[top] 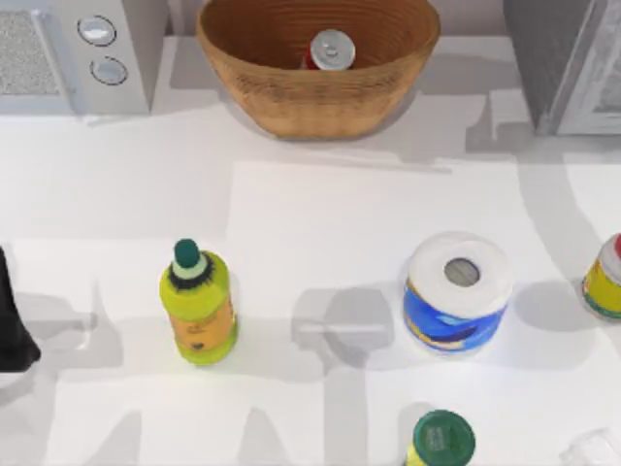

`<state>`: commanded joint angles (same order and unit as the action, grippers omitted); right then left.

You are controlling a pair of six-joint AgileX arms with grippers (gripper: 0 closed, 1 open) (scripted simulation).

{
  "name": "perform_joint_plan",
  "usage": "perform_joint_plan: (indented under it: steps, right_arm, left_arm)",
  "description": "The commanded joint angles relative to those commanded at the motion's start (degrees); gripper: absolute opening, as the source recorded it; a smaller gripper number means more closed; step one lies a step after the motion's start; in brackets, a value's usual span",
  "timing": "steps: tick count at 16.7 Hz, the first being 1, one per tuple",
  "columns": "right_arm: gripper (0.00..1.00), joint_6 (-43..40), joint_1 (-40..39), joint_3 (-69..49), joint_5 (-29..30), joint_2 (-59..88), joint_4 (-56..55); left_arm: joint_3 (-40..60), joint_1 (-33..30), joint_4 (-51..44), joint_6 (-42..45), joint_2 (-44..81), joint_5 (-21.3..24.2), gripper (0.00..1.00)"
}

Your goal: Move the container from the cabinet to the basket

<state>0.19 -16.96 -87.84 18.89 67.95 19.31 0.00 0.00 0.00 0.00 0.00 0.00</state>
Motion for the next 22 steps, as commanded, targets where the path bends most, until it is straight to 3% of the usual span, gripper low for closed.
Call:
perform_joint_plan:
  steps: [14, 18, 22]
  right_arm:
    - [1.00, -0.2, 13.9, 73.7, -15.3, -55.6, -15.6]
    - [1.00, -0.2, 16.4, 85.4, -18.2, -65.7, -18.6]
    - [1.00, -0.2, 17.0, 87.8, -18.9, -67.9, -19.3]
  left_arm:
    - [0.0, 0.0, 0.0, 0.0, 0.0, 0.0, 1.00]
    - [0.0, 0.0, 0.0, 0.0, 0.0, 0.0, 1.00]
    - [0.0, 0.0, 0.0, 0.0, 0.0, 0.0, 1.00]
